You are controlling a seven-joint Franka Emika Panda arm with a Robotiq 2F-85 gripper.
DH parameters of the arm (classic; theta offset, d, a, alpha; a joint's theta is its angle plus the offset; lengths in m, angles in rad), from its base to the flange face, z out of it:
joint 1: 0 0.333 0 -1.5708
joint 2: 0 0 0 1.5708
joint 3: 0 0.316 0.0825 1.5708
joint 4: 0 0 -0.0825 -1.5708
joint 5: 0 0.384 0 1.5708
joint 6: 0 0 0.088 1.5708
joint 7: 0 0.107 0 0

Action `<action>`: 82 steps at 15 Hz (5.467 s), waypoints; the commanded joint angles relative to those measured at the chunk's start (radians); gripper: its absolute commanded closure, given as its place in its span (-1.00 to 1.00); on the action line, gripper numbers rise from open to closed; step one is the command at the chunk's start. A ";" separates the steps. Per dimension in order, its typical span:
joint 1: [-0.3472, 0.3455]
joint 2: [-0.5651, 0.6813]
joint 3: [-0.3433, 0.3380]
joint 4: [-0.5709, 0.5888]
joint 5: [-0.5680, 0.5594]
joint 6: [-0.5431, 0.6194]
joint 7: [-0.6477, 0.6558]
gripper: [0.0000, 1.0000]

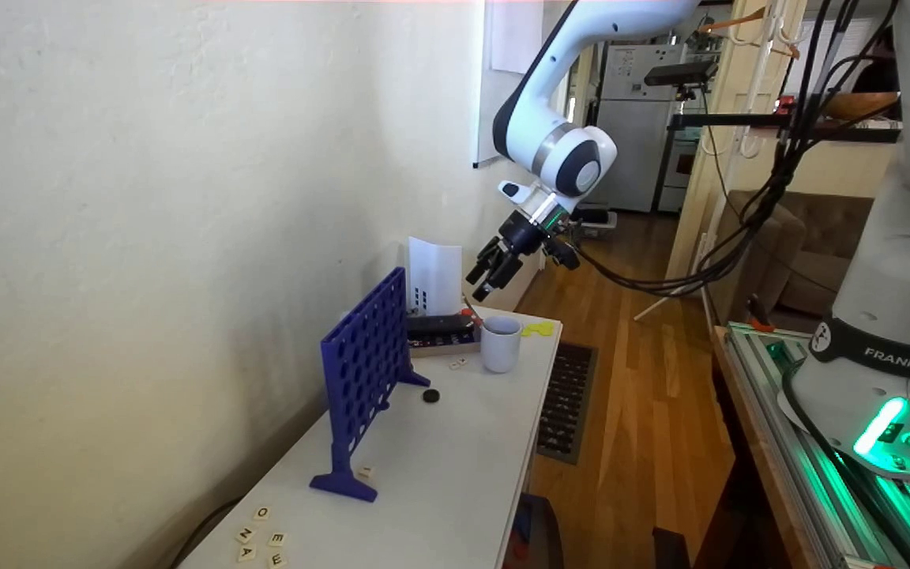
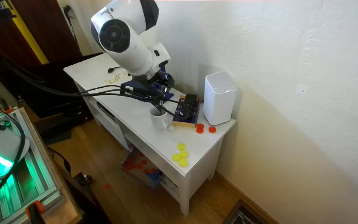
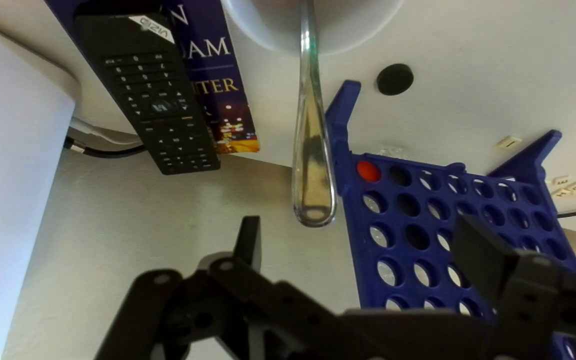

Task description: Take the spoon out of the cup

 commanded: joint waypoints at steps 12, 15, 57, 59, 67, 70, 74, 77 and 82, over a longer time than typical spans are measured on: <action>0.062 0.076 -0.100 0.055 0.119 -0.107 -0.137 -0.23; 0.099 0.081 -0.154 0.056 0.133 -0.152 -0.146 -0.13; 0.176 0.154 -0.256 0.077 0.236 -0.254 -0.148 0.55; 0.175 0.151 -0.259 0.076 0.239 -0.255 -0.151 0.91; 0.175 0.124 -0.271 0.055 0.226 -0.263 -0.160 0.87; 0.179 0.097 -0.275 0.034 0.221 -0.251 -0.144 0.87; 0.178 0.047 -0.282 -0.003 0.221 -0.250 -0.144 0.87; 0.177 -0.001 -0.288 -0.039 0.209 -0.250 -0.134 0.87; 0.173 -0.110 -0.295 -0.121 0.212 -0.252 -0.150 0.87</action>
